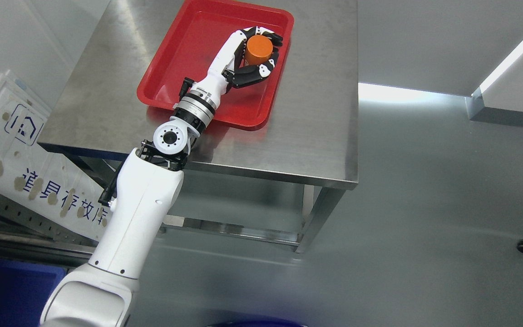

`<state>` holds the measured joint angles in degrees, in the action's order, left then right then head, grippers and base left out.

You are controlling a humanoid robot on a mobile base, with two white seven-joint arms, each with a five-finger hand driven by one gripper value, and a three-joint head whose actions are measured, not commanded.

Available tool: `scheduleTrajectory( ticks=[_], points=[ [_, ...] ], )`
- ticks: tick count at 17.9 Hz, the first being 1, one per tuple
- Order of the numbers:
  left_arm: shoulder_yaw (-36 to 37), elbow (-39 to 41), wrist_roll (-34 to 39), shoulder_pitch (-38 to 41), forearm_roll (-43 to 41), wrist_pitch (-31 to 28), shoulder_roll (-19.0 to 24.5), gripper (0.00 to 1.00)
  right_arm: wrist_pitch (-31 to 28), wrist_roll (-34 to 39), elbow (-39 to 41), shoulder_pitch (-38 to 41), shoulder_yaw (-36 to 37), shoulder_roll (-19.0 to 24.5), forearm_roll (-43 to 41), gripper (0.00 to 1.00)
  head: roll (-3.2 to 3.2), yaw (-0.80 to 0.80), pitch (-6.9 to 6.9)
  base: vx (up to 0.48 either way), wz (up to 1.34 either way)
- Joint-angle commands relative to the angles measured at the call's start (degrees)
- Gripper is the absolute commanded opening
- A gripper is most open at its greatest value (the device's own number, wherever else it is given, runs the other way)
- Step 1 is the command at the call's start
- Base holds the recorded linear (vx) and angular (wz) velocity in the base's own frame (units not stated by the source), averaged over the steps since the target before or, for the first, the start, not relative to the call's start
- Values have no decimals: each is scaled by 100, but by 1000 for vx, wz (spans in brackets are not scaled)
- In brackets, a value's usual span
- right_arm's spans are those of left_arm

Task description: Grab orange capacitor from left shelf to right desk

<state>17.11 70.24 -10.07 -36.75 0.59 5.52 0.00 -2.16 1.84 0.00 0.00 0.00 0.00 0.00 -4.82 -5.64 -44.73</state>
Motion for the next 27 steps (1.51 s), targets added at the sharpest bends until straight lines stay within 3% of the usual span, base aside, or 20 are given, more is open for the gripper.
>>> scheduleTrajectory(
  ticks=[1, 4, 8, 14, 17, 21, 23, 27],
  points=[
    [-505, -450, -4, -280, 125, -69, 100, 85, 5, 1, 193, 79, 61, -100, 0, 100, 0, 0, 0, 0, 0],
    [-1129, -328, -39, -429, 151, -16, 100, 90, 5, 1, 193, 79, 61, -100, 0, 100, 0, 0, 0, 0, 0],
    [-2805, -213, -65, -737, 160, 10, 100, 90, 5, 1, 193, 79, 61, -100, 0, 100, 0, 0, 0, 0, 0],
    [-3696, 77, -303, -649, 160, 1, 510, 97, 5, 1, 193, 79, 61, -100, 0, 100, 0, 0, 0, 0, 0],
    [-3575, 383, -268, -116, 143, -60, 527, 98, 5, 1, 193, 79, 61, -100, 0, 100, 0, 0, 0, 0, 0],
    [-2978, 1745, -83, 1308, 134, -454, 335, 99, 5, 1, 193, 79, 61, -100, 0, 100, 0, 0, 0, 0, 0],
    [-2977, 2018, 57, 1486, 134, -710, 124, 99, 5, 1, 193, 79, 61, -100, 0, 100, 0, 0, 0, 0, 0],
    [-2977, 2318, 75, 1452, 134, -790, 105, 99, 5, 1, 193, 79, 61, -100, 0, 100, 0, 0, 0, 0, 0]
  ],
)
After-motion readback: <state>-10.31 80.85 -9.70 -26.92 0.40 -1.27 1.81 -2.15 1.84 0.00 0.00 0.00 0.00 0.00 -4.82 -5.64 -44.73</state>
